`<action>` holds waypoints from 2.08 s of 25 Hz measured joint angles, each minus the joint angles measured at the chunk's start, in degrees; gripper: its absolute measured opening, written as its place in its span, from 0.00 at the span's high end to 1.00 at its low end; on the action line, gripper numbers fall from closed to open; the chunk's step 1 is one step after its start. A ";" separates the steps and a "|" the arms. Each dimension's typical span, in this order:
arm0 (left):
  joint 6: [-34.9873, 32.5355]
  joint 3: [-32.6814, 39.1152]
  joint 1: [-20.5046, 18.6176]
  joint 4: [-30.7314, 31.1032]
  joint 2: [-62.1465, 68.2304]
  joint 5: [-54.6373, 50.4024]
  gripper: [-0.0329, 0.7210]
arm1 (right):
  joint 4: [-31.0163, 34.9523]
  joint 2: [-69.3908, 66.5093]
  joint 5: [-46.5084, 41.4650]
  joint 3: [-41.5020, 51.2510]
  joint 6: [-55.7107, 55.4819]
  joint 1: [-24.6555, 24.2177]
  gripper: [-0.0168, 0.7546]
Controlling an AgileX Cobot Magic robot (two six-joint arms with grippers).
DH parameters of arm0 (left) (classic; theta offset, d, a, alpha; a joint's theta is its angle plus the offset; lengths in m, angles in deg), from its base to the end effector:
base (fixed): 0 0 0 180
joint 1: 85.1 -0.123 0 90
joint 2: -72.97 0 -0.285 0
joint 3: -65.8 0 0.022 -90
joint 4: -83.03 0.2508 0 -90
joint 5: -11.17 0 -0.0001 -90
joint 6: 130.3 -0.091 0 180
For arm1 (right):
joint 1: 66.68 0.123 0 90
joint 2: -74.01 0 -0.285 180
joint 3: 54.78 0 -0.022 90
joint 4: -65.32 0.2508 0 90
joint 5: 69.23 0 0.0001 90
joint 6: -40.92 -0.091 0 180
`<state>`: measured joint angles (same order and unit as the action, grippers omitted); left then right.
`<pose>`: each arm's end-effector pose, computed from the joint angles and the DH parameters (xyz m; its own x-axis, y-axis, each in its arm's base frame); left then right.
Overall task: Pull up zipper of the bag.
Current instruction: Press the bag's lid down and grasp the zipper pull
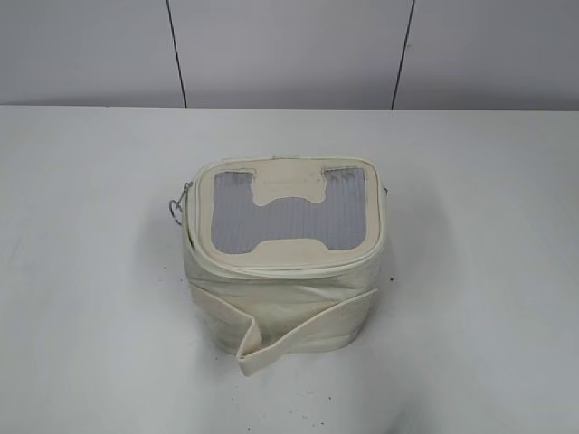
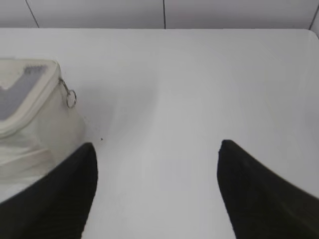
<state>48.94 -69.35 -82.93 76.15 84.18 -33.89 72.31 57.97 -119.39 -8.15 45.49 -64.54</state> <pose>0.0049 -0.0079 0.3194 -0.1974 -0.0640 -0.9782 0.1071 0.9905 -0.0864 0.0221 0.0093 0.3015 -0.3842 -0.0157 -0.9231 -0.1239 0.9917 0.0347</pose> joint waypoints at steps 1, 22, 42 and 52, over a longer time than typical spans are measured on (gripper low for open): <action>-1.26 0.00 0.00 -0.29 1.88 1.93 0.55 | 1.11 -2.18 2.58 -0.18 0.00 0.00 0.22; -50.95 0.00 0.28 -45.48 47.23 13.25 0.50 | 18.84 -66.98 9.45 -34.82 35.76 15.76 0.22; -66.05 -17.83 0.28 -57.90 78.10 5.08 0.45 | 27.44 -115.86 -18.74 -86.29 52.54 26.42 0.32; -73.13 -21.10 0.28 -54.98 85.99 -2.05 0.45 | 23.67 -123.57 -18.96 -89.97 47.65 28.46 0.33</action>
<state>-24.19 -90.45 -82.65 21.16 170.17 -35.94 95.98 -65.60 -138.35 -98.12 93.15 -36.08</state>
